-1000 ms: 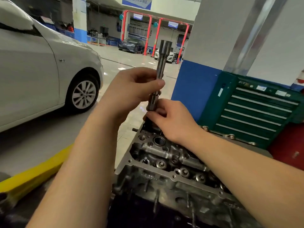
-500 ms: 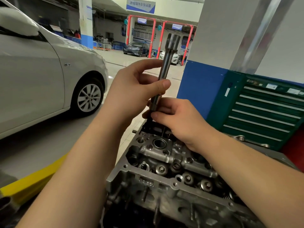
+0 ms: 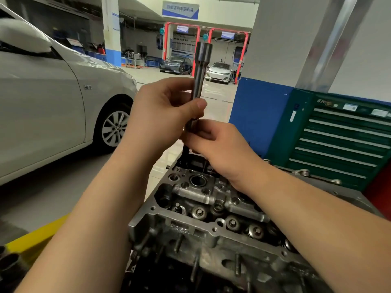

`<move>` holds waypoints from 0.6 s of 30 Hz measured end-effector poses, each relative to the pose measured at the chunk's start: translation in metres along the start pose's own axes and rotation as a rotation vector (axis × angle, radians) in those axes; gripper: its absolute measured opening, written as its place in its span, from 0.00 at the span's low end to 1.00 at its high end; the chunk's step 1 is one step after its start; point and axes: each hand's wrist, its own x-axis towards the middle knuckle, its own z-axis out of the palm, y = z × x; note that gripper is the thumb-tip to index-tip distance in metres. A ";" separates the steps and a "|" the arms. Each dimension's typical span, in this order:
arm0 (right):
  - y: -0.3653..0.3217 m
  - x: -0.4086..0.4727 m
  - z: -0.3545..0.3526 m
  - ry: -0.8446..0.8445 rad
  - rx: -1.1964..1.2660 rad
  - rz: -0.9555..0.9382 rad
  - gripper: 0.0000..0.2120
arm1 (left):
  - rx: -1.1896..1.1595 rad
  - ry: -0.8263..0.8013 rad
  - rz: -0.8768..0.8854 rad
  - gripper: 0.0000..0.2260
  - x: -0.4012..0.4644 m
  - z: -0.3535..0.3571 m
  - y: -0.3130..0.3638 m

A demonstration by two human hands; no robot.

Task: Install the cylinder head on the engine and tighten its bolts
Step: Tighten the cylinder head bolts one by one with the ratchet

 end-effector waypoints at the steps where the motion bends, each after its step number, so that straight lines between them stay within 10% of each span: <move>1: 0.001 -0.001 0.000 -0.006 0.047 0.004 0.07 | -0.017 -0.017 -0.011 0.14 0.000 0.000 0.000; 18: -0.004 0.006 0.010 0.165 -0.031 0.037 0.08 | -0.098 0.000 -0.038 0.07 0.002 0.000 -0.001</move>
